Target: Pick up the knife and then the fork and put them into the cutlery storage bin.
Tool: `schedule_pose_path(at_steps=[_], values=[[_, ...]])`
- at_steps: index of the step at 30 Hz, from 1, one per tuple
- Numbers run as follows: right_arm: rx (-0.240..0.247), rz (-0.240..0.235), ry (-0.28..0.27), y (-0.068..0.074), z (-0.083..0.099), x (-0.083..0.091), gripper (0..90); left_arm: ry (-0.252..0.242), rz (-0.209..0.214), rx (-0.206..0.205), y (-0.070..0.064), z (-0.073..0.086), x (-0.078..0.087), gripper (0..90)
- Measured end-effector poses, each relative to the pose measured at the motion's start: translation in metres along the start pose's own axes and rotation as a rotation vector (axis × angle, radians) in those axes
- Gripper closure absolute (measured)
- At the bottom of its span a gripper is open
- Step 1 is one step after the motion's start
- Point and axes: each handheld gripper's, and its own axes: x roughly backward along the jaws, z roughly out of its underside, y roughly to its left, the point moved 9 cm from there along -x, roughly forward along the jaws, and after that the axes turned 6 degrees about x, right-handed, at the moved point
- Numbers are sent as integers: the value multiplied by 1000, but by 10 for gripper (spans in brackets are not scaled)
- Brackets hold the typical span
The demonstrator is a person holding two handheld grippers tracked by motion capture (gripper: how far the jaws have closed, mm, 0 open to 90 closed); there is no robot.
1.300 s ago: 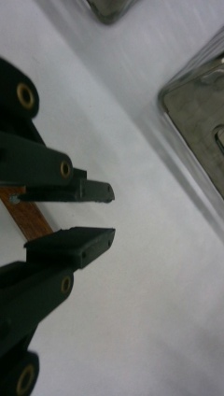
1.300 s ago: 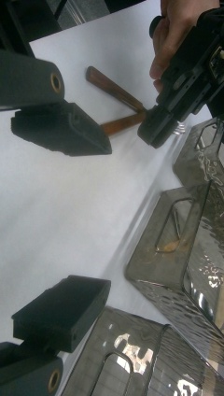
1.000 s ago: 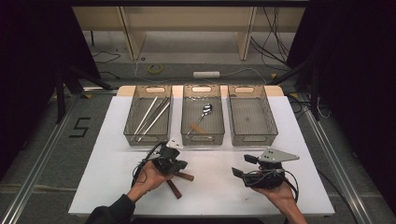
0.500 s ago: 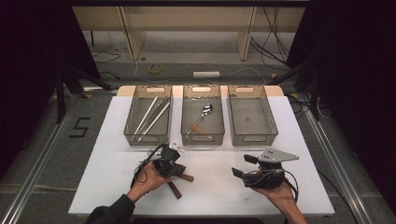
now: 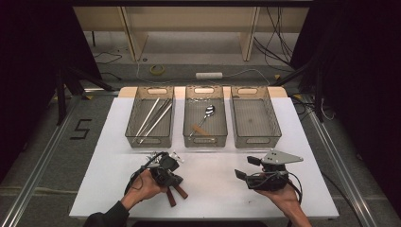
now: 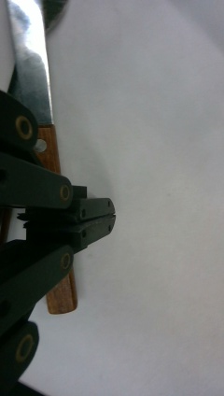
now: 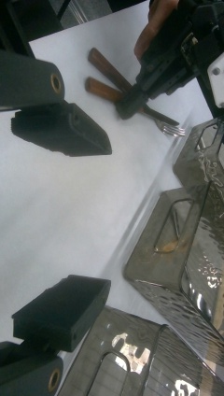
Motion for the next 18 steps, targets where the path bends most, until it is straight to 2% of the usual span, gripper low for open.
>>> schedule_pose_path(at_steps=[4, 9, 18], values=[[5, 0, 3, 1, 0, -1, 303, 42, 9, -8, 3, 12, 6, 890], [9, -4, 9, 3, 0, -1, 304, 88, 25, 2, 7, 27, 14, 890], [23, -6, 11, 6, -2, -2, 306, 154, 16, 31, 21, 47, 27, 889]])
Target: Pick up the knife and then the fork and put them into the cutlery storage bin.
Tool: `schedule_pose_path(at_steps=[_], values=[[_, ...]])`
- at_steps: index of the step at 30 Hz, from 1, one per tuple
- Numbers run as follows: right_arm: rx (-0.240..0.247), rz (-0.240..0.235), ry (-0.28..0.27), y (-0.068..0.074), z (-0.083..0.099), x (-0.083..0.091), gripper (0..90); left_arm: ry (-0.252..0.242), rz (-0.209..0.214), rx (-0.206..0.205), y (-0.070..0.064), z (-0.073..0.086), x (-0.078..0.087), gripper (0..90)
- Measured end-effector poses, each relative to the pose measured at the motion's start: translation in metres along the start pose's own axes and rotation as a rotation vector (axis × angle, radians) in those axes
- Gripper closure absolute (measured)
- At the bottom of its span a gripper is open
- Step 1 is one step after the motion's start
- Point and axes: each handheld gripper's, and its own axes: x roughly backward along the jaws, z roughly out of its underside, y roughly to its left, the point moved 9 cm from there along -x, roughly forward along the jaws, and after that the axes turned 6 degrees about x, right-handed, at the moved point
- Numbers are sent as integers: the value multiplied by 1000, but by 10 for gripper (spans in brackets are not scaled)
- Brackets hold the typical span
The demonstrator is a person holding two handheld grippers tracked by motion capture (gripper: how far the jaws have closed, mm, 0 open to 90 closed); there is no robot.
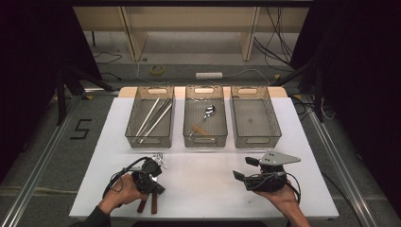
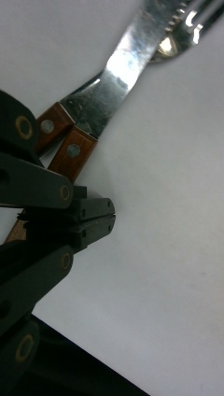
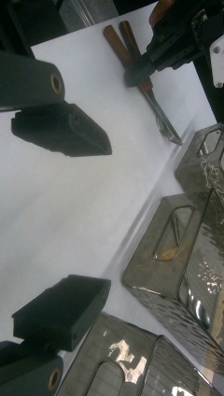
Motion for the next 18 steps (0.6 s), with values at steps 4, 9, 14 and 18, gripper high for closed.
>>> schedule_pose_path(at_steps=[4, 9, 14, 18], values=[[5, 0, 3, 0, 0, 0, 307, 18, -12, 13, 5, 6, 3, 889], [5, 1, 3, 0, 0, 0, 307, 36, -38, 28, 15, 15, 8, 889], [7, 1, 6, 1, 1, -1, 307, 37, -57, 48, 20, 20, 11, 889], [7, 0, 7, 1, 1, -1, 307, 36, -78, 48, 23, 22, 12, 889]])
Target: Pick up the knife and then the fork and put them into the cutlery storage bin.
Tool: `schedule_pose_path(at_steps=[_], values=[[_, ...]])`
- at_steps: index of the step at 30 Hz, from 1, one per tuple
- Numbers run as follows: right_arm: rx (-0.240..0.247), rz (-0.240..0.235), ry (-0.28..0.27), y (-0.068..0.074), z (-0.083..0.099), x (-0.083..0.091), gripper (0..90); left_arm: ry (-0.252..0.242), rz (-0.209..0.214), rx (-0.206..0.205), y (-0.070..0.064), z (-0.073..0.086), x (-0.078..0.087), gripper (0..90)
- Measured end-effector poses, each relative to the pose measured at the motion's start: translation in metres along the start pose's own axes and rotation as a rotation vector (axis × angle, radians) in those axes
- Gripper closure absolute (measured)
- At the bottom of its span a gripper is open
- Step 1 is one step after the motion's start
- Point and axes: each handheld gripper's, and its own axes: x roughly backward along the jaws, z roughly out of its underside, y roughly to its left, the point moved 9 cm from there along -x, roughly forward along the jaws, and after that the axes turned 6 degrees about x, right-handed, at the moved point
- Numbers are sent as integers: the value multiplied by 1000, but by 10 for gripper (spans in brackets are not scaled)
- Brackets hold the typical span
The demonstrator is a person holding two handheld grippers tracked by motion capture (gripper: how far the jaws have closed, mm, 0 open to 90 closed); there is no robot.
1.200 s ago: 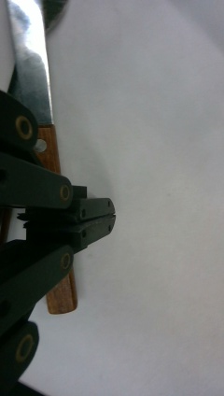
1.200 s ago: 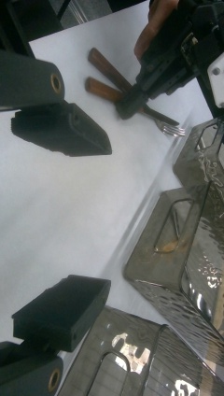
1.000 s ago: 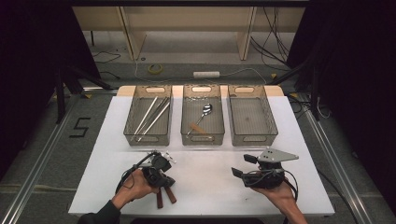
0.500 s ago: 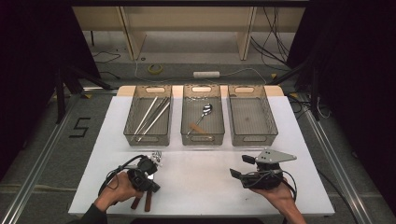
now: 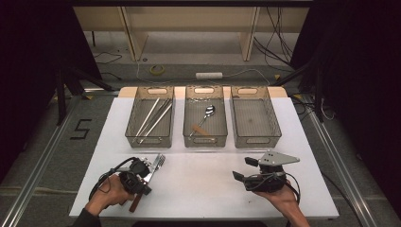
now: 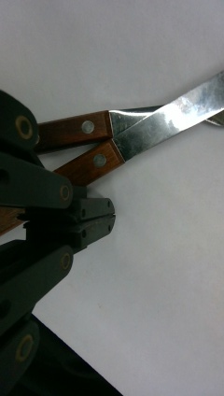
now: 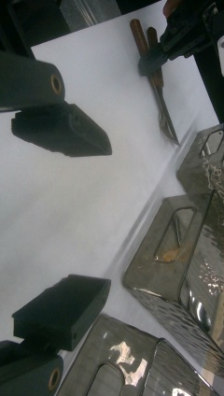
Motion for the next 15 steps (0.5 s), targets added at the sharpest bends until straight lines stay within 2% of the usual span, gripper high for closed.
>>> schedule_pose_path(at_steps=[13, 15], values=[[-5, -3, -4, 0, 0, 0, 307, -8, -20, 27, 5, 2, 3, 887], [-6, -3, -4, 0, 0, 0, 306, -21, -17, 35, 3, 1, 6, 842]])
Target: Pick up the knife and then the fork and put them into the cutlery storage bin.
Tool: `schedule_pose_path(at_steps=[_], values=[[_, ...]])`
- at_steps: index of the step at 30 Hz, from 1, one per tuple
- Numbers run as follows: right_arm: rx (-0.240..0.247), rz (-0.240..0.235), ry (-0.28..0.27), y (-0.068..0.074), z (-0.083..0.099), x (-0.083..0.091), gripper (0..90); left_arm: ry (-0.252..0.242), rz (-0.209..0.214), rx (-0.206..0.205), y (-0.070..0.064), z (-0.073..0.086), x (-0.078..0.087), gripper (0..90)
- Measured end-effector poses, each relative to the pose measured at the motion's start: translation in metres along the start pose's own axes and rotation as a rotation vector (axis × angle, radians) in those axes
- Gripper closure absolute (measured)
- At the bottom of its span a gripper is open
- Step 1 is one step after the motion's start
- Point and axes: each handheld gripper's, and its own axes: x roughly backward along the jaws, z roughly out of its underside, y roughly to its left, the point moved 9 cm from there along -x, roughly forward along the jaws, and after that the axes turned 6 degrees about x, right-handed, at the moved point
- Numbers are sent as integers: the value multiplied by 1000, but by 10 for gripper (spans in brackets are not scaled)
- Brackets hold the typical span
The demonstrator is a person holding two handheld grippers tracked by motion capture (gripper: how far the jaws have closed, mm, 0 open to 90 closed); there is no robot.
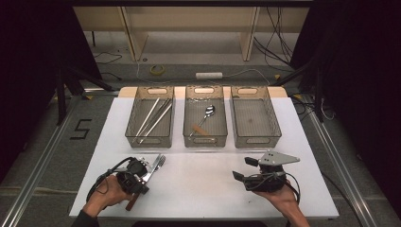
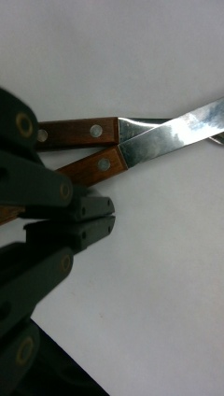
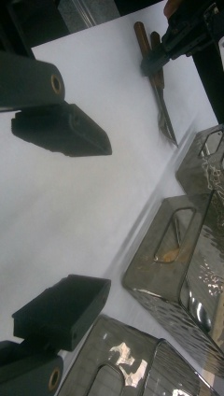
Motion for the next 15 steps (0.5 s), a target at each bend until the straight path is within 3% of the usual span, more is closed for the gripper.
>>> schedule_pose_path(at_steps=[4, 6, 10, 15], values=[[-7, -1, -6, 0, -1, 1, 306, -26, 2, 13, -5, -3, 9, 717], [-6, 0, -4, 0, 0, 1, 306, -48, -9, 44, -7, -4, 13, 635], [-6, 1, -9, 0, -1, 1, 306, -62, -41, 67, -7, -2, 18, 498], [-8, 1, -10, -1, -1, 1, 306, -63, -51, 99, -9, 4, 22, 407]])
